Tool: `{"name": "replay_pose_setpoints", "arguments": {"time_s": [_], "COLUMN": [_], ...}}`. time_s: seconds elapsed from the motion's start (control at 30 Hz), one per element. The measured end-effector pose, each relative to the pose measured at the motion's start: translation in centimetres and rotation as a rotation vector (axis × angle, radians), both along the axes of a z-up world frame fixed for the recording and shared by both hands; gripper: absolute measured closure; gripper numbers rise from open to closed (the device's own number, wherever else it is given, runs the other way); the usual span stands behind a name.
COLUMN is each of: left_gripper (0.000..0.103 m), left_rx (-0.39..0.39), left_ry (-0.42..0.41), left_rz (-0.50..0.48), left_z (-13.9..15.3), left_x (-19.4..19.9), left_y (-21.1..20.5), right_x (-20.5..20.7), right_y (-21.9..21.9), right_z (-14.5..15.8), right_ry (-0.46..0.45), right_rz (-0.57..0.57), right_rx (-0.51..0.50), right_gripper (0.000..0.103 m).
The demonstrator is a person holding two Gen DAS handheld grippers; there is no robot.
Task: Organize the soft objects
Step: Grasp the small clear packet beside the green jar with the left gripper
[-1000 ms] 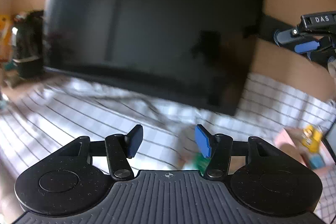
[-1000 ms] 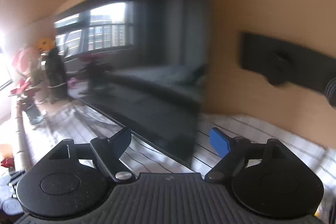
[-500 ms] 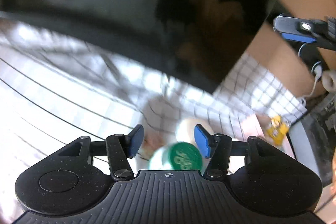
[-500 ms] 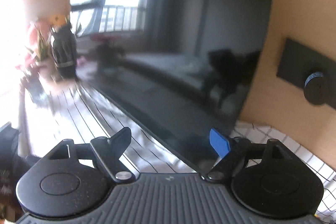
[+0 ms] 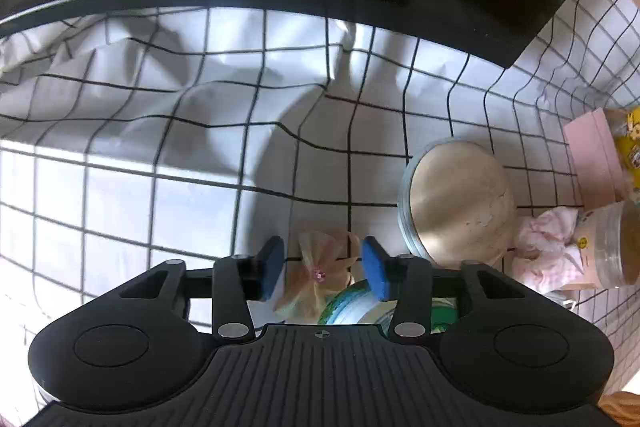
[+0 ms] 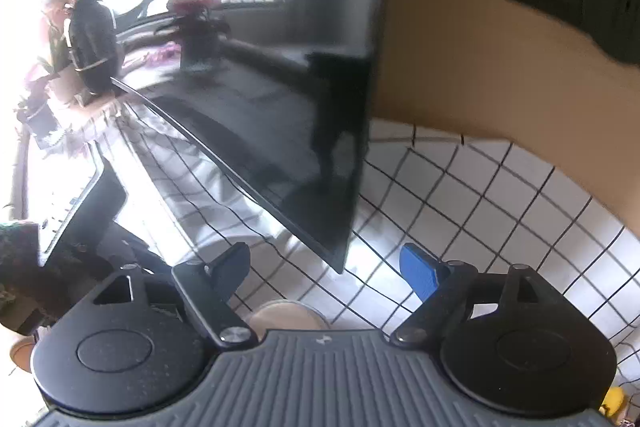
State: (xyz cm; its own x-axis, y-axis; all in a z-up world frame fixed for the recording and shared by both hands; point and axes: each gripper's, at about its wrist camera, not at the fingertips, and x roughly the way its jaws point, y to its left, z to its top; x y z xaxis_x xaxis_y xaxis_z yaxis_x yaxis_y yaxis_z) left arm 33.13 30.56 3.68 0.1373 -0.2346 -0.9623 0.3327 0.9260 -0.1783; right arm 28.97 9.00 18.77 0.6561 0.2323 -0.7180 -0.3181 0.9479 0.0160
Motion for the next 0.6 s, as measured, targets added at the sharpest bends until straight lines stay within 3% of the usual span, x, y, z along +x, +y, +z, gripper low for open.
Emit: {"name": "replay_pose_setpoints", "arguments": {"time_s": [0.17, 0.37, 0.5, 0.6], "left_gripper": [0.057, 0.057, 0.057, 0.064], "left_rx": [0.044, 0.023, 0.039, 0.035], "left_ry": [0.044, 0.085, 0.063, 0.047], "left_rz": [-0.042, 0.005, -0.021, -0.010], "left_z": [-0.5, -1.9, -2.6, -2.6], "left_x": [-0.1, -0.3, -0.6, -0.6], "left_y": [-1.3, -1.3, -2.1, -1.7], "right_x": [1.1, 1.5, 1.3, 1.4], "right_y": [-0.7, -1.1, -1.4, -1.5], "right_z": [-1.7, -3.0, -3.5, -3.9], "right_ry": [0.051, 0.085, 0.101, 0.115], "right_rz": [-0.013, -0.026, -0.032, -0.042], "right_rx": [0.012, 0.014, 0.013, 0.007], "right_gripper": [0.021, 0.021, 0.021, 0.021]}}
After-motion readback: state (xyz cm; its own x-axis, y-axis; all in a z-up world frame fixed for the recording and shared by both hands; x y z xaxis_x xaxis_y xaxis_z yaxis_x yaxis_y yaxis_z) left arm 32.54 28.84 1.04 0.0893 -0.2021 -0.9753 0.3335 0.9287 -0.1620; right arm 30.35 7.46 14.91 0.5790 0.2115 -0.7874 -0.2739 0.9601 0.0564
